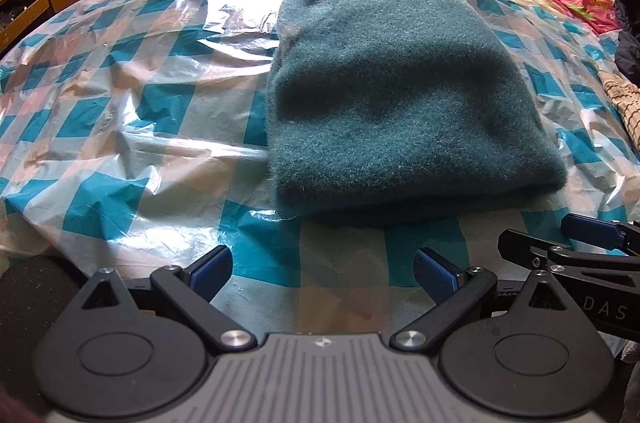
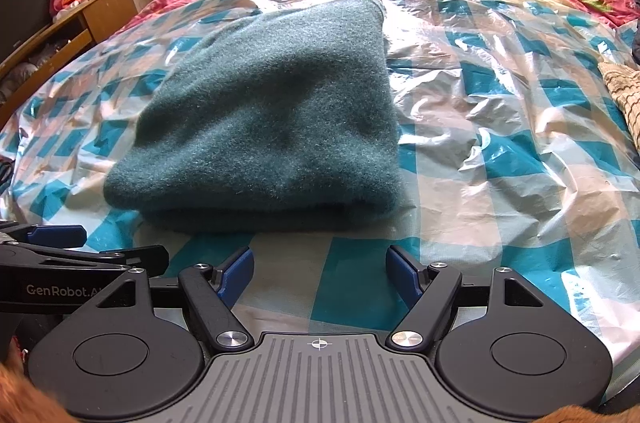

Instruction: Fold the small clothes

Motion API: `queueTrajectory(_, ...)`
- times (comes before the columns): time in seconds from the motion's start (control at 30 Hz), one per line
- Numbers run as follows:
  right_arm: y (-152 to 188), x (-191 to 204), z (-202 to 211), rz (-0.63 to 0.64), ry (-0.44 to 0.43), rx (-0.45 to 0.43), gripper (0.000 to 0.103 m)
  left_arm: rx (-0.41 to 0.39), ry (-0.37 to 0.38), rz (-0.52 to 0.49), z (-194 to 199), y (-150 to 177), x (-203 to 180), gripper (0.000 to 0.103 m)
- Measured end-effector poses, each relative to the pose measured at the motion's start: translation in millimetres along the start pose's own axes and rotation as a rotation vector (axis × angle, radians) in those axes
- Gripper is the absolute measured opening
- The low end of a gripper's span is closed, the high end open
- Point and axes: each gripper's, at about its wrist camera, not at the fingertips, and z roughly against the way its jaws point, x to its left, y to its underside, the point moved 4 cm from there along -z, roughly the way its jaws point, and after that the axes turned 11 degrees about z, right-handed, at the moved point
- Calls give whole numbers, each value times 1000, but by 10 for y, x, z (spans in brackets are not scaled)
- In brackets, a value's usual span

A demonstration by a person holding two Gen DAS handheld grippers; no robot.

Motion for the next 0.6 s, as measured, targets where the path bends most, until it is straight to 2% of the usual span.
queueTrajectory(0.6,25,-2,-43,3,0,27,75,29,-11,2,-44,10,13,102)
